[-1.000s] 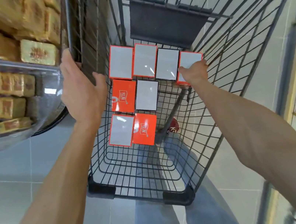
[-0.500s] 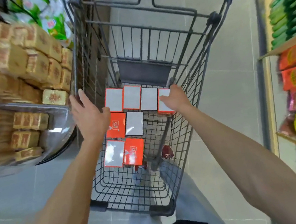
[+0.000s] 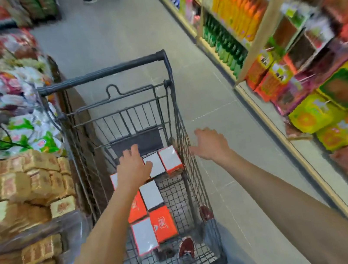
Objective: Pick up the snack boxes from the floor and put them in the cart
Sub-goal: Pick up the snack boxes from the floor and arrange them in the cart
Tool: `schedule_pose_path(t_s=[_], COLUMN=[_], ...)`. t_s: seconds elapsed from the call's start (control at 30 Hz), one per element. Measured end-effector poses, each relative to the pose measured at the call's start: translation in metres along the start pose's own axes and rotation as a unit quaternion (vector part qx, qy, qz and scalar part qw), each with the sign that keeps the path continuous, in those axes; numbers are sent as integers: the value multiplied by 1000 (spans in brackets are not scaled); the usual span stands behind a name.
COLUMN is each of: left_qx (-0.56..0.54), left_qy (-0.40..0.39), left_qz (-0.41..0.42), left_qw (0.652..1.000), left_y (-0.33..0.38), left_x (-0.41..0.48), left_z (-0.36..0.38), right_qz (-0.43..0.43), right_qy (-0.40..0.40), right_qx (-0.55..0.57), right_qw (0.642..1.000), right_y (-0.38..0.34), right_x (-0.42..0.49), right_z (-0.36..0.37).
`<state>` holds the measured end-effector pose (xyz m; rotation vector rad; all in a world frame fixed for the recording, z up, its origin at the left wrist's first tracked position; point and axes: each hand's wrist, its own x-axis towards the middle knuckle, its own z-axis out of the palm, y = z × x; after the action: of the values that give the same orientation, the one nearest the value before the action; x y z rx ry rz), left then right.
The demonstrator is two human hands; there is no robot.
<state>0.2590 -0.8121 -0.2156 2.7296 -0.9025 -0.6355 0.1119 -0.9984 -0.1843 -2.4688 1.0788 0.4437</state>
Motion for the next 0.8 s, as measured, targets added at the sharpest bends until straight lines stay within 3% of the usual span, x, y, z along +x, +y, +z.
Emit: schedule_pose_path(t_s=[0.2, 0.43, 0.63, 0.8], left_qx=[113, 210, 274, 302], left_qy=[-22, -25, -15, -23], left_qz=[142, 302, 436, 551], left_qw=[983, 930, 857, 777], left_y=[70, 205, 345, 443], left_x=[-10, -40, -121, -230], left_z=[-20, -17, 24, 88], right_qz=[115, 262, 393, 499], right_qy=[48, 126, 166, 179], right_qx=[-11, 4, 48, 85], right_qw=[992, 957, 903, 843], right_y=[74, 181, 277, 345], right_x=[-75, -195, -331, -470], right_z=[-25, -52, -40, 8])
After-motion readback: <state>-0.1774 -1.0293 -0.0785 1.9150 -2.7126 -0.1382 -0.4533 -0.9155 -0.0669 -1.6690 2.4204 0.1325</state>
